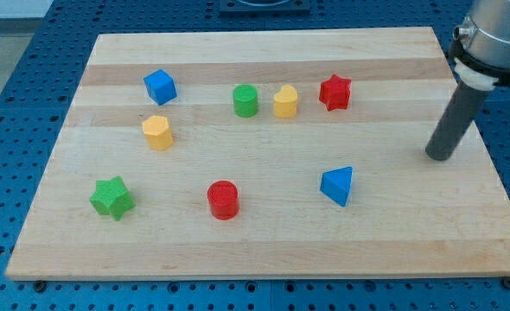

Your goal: Move the arm right above the red star

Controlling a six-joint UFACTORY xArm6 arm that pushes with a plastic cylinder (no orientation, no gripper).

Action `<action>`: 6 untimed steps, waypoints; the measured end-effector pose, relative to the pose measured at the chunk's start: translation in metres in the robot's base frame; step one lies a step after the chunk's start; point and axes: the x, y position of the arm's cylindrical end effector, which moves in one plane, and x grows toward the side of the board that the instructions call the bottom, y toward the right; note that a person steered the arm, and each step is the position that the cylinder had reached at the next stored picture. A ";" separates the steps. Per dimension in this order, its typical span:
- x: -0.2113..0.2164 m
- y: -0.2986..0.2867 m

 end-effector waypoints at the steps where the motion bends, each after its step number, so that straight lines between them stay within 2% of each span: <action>1: -0.081 0.000; 3: -0.077 0.065; 4: -0.077 -0.031; 5: -0.084 -0.034; 6: -0.093 0.014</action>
